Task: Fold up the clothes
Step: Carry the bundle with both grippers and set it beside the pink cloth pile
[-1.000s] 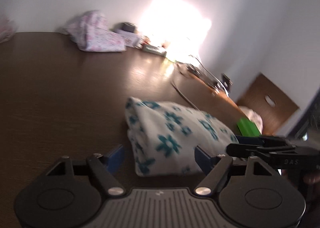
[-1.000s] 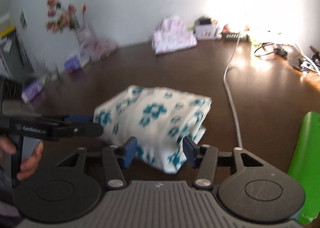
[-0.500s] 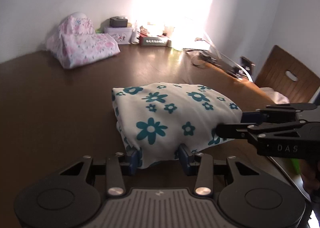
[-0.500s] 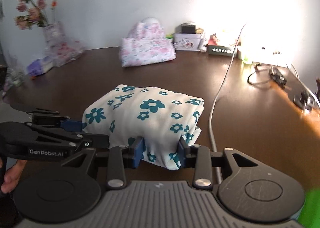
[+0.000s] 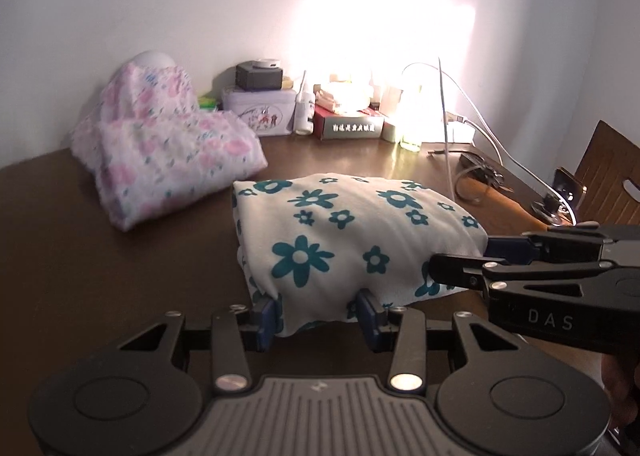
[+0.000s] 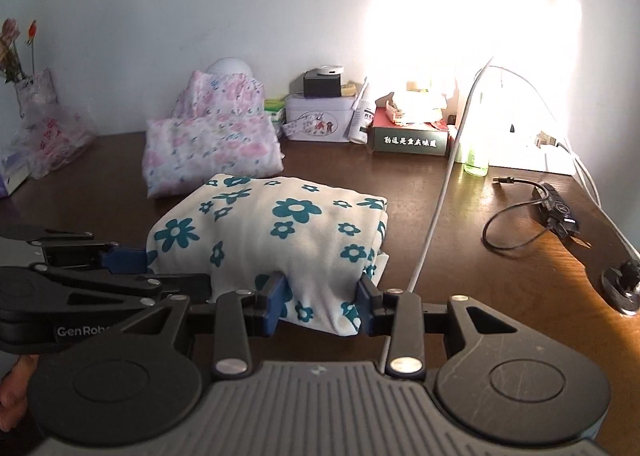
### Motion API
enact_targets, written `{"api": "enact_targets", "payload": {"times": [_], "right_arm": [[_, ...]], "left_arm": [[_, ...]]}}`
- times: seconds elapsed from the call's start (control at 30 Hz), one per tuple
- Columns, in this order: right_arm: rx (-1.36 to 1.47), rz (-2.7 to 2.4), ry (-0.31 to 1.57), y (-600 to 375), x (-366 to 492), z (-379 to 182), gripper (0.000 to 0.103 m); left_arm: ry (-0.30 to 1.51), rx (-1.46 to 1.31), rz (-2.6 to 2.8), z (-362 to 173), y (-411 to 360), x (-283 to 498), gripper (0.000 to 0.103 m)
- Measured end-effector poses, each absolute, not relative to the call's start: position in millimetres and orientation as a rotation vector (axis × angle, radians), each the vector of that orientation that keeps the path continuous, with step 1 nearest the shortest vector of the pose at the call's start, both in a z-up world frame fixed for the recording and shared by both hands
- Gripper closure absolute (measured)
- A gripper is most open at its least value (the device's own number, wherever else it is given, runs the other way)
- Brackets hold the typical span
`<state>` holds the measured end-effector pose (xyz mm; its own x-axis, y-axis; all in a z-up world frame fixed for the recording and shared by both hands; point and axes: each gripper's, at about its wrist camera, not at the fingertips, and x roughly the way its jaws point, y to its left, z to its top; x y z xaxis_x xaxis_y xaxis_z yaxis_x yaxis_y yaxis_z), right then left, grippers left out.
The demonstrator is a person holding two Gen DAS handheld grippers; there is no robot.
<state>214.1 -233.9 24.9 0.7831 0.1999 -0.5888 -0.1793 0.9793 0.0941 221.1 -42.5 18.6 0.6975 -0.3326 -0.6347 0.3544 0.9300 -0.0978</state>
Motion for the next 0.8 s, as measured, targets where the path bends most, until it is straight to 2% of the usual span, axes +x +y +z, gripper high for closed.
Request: {"api": "enact_targets", "payload": {"times": [0.37,0.47,0.53,0.8], "right_arm": [[0.065,0.189,0.586,-257,287,20,0.065],[0.079,0.198,0.586,-255,305,19,0.065],[0.071,0.205,0.577,-248,313,17,0.065],[0.093,0.186,0.548,-242,336,10,0.065]], "left_arm": [[0.661,0.024,-0.386,11,-62,285,0.062],[0.644,0.048,-0.374,8,-67,298,0.060],[0.632,0.058,-0.370,5,-65,305,0.054],[0.625,-0.024,-0.330,-1,-45,334,0.055]]}}
